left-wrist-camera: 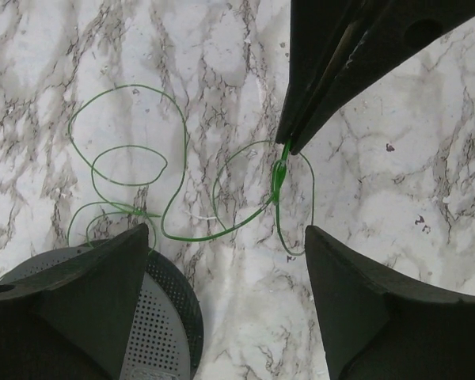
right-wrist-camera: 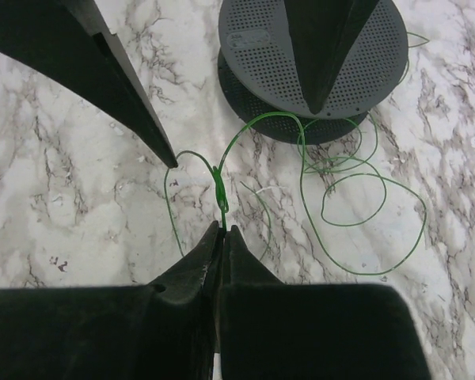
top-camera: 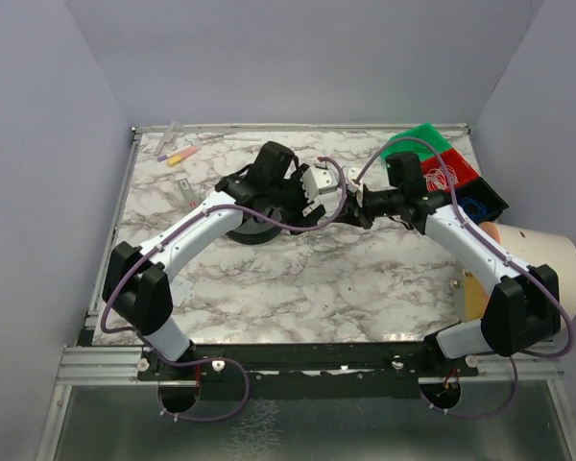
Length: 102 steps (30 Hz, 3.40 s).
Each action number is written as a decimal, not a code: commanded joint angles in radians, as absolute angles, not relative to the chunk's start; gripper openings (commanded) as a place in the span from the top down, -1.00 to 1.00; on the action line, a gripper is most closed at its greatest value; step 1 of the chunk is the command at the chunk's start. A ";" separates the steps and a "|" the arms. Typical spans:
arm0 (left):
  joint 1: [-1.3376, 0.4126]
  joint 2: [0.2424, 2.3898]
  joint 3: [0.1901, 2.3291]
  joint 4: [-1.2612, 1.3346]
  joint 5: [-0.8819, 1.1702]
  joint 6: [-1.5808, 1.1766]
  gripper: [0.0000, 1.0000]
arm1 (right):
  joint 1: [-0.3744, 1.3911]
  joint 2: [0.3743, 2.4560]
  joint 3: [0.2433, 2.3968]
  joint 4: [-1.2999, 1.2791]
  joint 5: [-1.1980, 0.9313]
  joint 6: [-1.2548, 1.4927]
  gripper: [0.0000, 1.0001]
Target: Wrap the cables
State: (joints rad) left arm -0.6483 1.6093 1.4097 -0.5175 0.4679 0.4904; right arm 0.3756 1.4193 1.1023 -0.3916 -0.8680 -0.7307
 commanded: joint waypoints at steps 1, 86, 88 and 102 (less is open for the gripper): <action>-0.653 1.617 1.426 -0.500 0.567 0.535 -0.55 | 0.373 1.402 1.077 -0.442 -0.947 -0.778 0.99; -0.637 1.680 1.326 -0.308 0.725 0.228 1.00 | 0.302 1.456 0.964 -0.102 -1.093 -0.545 0.40; -0.637 1.682 1.327 -0.315 0.720 0.233 1.00 | 0.301 1.440 0.981 -0.167 -1.131 -0.609 0.39; -0.653 1.697 1.344 -0.368 0.732 0.268 1.00 | 0.301 1.396 0.978 -0.239 -1.158 -0.720 0.19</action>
State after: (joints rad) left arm -0.6422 1.6894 1.3334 -0.3462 0.7040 0.2478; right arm 0.2955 1.3808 0.9657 -0.2089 -1.1282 -0.6926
